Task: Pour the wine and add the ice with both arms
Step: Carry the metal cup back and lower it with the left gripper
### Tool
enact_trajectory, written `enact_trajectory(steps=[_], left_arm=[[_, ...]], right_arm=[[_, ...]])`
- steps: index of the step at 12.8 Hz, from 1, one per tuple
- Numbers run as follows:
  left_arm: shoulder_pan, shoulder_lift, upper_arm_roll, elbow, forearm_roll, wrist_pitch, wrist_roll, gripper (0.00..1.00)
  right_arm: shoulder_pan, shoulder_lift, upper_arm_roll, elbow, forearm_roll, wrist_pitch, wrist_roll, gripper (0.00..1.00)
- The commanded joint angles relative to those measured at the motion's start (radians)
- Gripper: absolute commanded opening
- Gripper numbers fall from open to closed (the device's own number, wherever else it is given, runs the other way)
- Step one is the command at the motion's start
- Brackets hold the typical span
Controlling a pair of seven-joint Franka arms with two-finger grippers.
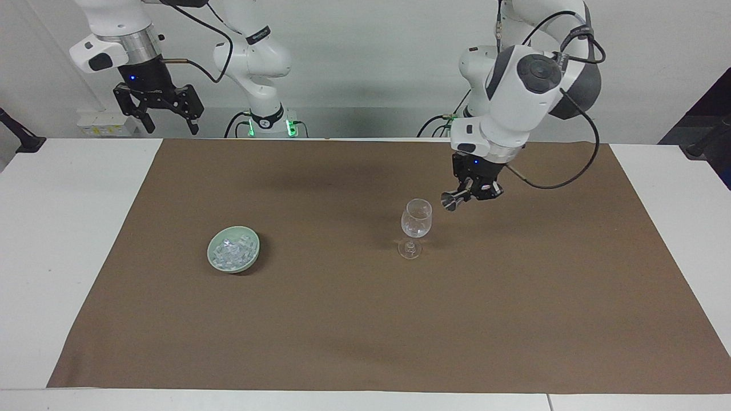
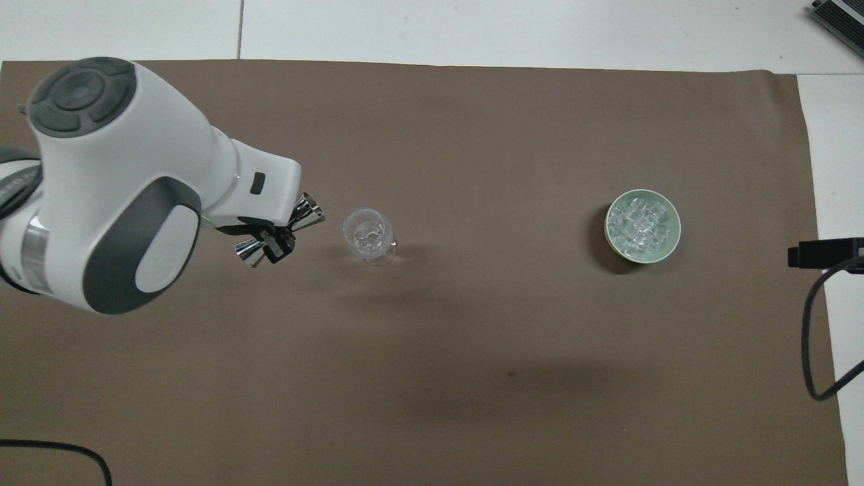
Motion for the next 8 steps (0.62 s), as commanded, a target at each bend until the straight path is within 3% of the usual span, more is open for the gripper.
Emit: enact_trajectory(steps=[1,5,8], left_arm=[[0.114,0.003,-0.006,-0.006,-0.146,0.007,0.237,0.00],[0.285,0.008,-0.005,-0.049,-0.325,-0.005,0.654,0.00],[0.440,0.017,-0.003,-0.153,-0.479,-0.045,0.984,0.00]], right_arm=[[-0.006,-0.005,0.004,0.003,0.027,-0.009,0.014,1.00],[-0.006,-0.005,0.004,0.003,0.027,-0.009,0.014,1.00],[-0.006,-0.005,0.004,0.003,0.027,-0.009,0.014,1.00]])
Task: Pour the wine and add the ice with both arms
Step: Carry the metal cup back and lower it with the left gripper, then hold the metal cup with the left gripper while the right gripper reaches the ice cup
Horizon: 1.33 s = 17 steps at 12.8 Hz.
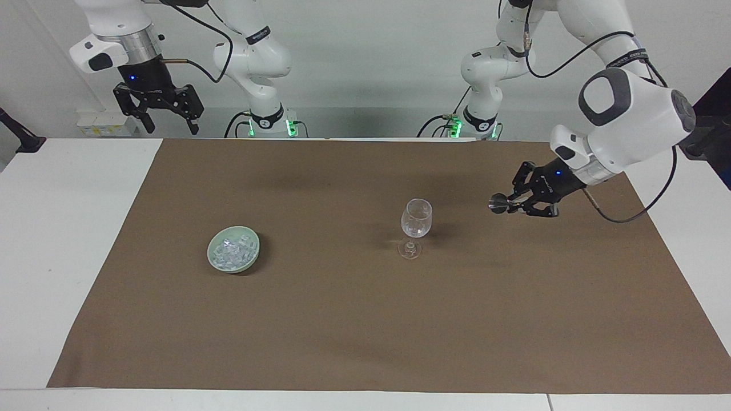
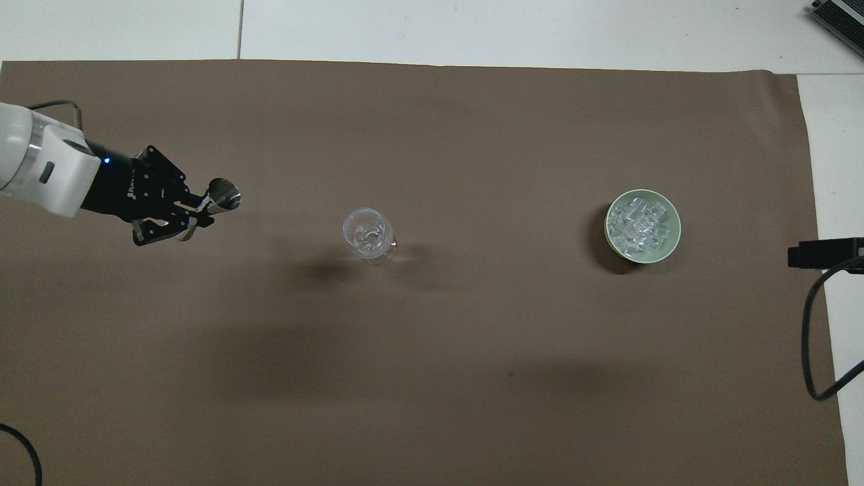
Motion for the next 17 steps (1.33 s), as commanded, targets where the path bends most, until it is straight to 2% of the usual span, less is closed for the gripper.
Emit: enact_trajectory(steps=[1,5,7,9,11,13,17], left_arm=[[0.141,0.015,-0.009,-0.090,-0.134,-0.047,0.296,0.00],[0.304,0.140,-0.007,-0.091,-0.208,-0.170,0.589,0.00],[0.365,0.211,-0.007,-0.093,-0.243,-0.196,0.704,0.00],[0.408,0.271,-0.007,-0.091,-0.275,-0.225,0.754,0.00],[0.447,0.350,-0.009,-0.091,-0.338,-0.238,0.817,0.00],[0.477,0.407,-0.007,-0.090,-0.436,-0.283,0.844,0.00],[0.487,0.443,-0.007,-0.090,-0.489,-0.307,0.886,0.00]], right_arm=[[-0.006,-0.005,0.004,0.003,0.027,-0.009,0.014,1.00],[-0.006,-0.005,0.004,0.003,0.027,-0.009,0.016,1.00],[-0.020,-0.015,-0.010,0.038,0.027,-0.028,0.010,1.00],[-0.019,-0.022,-0.006,0.051,0.025,-0.094,0.005,1.00],[-0.005,-0.014,0.002,0.043,0.025,-0.055,0.004,1.00],[0.029,0.029,0.010,0.038,0.028,0.045,-0.009,1.00],[0.040,0.190,0.011,0.031,0.027,0.180,-0.130,1.00]])
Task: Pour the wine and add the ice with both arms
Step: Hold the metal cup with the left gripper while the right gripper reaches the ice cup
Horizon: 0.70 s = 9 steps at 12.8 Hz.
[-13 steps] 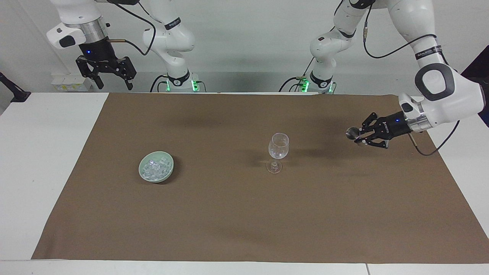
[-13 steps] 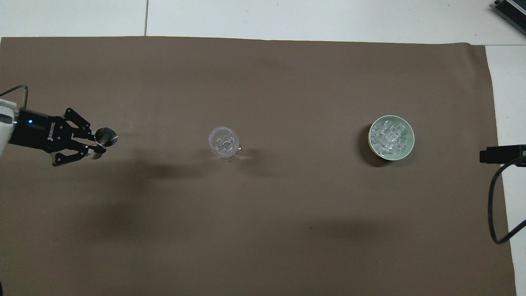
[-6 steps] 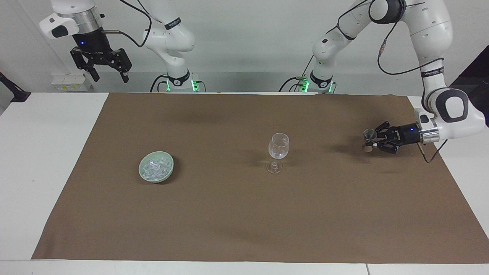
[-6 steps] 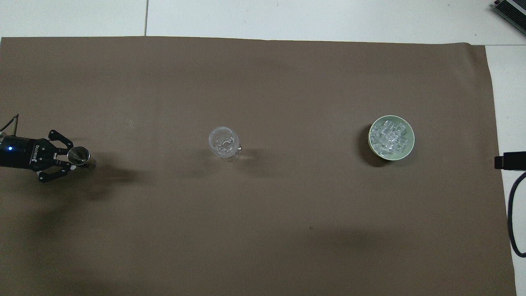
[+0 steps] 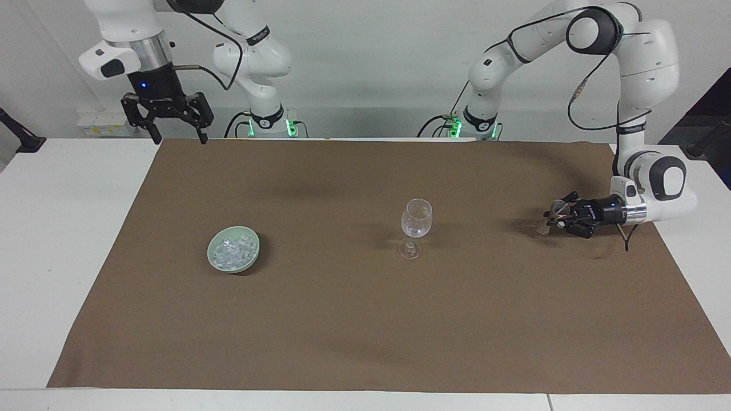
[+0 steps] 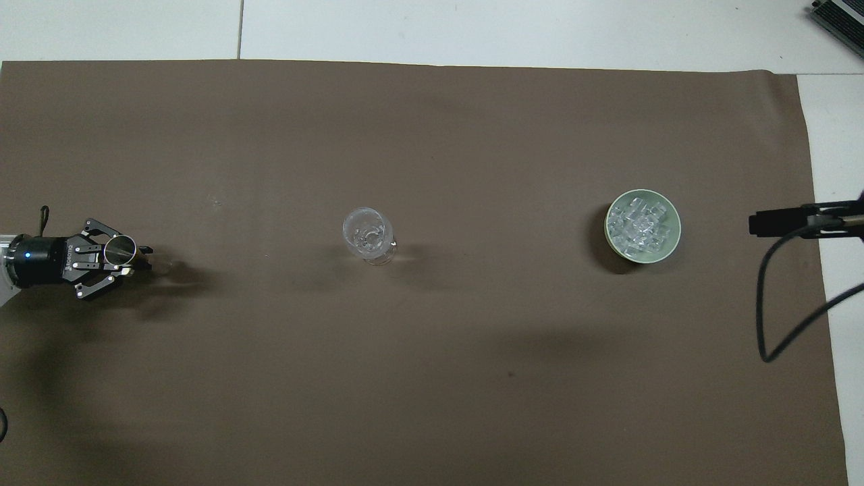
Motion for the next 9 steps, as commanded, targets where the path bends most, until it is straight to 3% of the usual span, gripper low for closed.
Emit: enact_trajectory(steps=[1,4,6,9], left_arm=[[0.014,0.032,-0.010,0.009,-0.024,-0.026,0.049,0.00],[0.016,0.055,-0.007,0.015,-0.018,-0.032,0.050,0.00],[0.016,0.064,-0.004,0.014,-0.017,-0.024,0.050,0.00],[0.016,0.074,-0.004,0.014,-0.011,-0.022,0.050,0.00]], right_arm=[[-0.010,0.121,-0.002,-0.012,0.025,0.099,-0.097,1.00],[0.034,0.224,-0.002,-0.065,0.024,0.256,-0.102,1.00],[0.044,0.240,-0.002,-0.086,0.018,0.302,-0.108,1.00],[0.035,0.248,-0.002,-0.207,0.007,0.403,-0.169,1.00]])
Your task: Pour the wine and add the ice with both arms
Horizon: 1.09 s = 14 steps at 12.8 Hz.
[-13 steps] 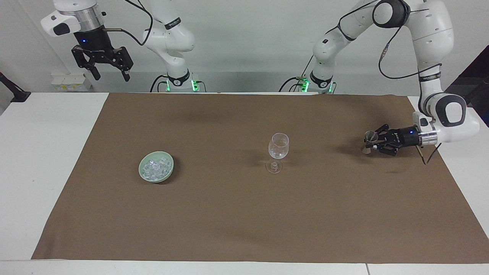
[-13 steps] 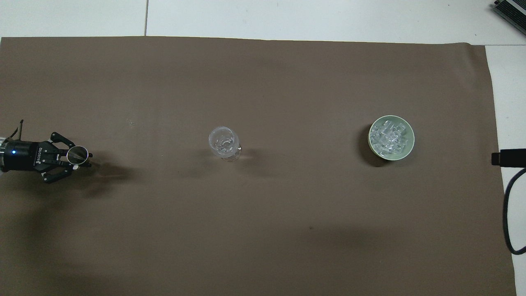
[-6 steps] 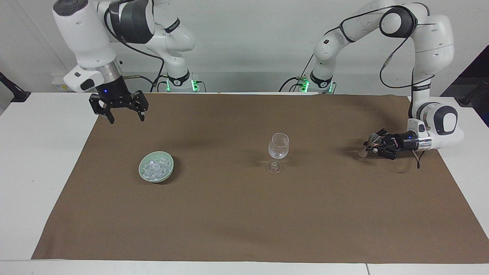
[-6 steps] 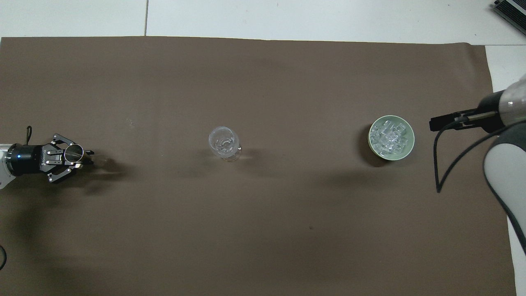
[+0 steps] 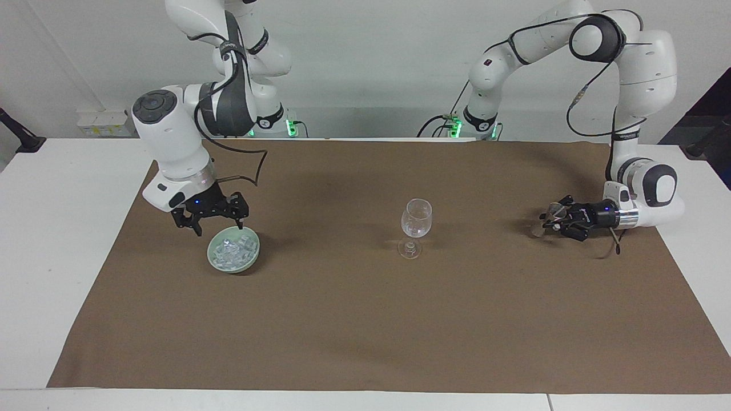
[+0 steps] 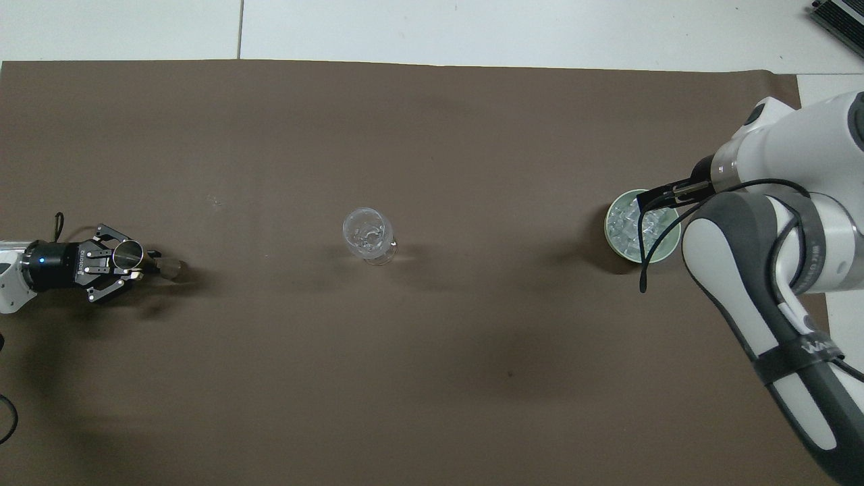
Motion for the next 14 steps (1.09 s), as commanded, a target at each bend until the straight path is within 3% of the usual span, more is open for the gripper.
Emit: enact_trajectory(steps=[1,9,14], left_arm=[[0.012,0.020,-0.004,0.014,-0.001,-0.020,0.018,0.00],[0.015,0.040,-0.002,0.015,0.014,-0.017,0.018,0.08],[0.021,0.051,-0.004,0.015,0.016,-0.017,0.016,0.20]], right_arm=[[-0.013,-0.024,0.000,-0.123,0.007,0.097,-0.060,1.00],[-0.028,0.017,-0.002,-0.189,-0.025,0.180,-0.062,1.00],[-0.039,0.052,-0.002,-0.191,-0.025,0.223,-0.048,0.82]])
